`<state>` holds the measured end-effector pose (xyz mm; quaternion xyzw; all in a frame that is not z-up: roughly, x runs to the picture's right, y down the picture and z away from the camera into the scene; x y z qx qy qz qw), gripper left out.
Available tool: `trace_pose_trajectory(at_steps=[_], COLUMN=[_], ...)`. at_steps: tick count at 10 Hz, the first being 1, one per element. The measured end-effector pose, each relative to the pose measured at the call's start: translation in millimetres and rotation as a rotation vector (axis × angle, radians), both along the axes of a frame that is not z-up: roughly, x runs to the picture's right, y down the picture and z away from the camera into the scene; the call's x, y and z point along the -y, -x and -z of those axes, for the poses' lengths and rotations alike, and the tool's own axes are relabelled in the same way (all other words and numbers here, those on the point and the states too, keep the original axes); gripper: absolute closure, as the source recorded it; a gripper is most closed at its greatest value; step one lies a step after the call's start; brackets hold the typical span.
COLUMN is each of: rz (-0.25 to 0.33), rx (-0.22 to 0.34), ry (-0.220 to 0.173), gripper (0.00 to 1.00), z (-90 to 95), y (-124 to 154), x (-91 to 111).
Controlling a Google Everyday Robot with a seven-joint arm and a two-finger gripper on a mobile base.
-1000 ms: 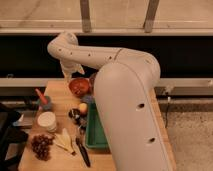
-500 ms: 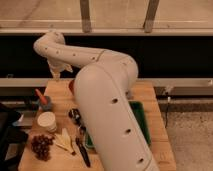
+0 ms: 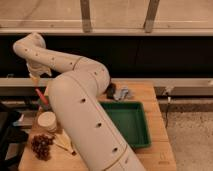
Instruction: Place pepper in paper cup
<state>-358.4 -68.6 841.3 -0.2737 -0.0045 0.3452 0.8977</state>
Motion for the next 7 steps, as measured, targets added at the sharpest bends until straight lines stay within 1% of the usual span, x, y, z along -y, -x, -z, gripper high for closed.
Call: trace_pose_trajectory(at_steps=[4,5,6,7], rz=[0.001,-0.001,-0.001,0.002], rx=[-0.002,-0.006,-0.010,-0.011], ry=[0.003,0.007,0.010,0.017], gripper=[0.35,0.35,0.35,0.35], z=[-0.9,-2.1,-5.5,-10.2], y=[-1.0,-0.3,2.6,7.8], x=[-2.7,-8.6,-19.8,-36.2])
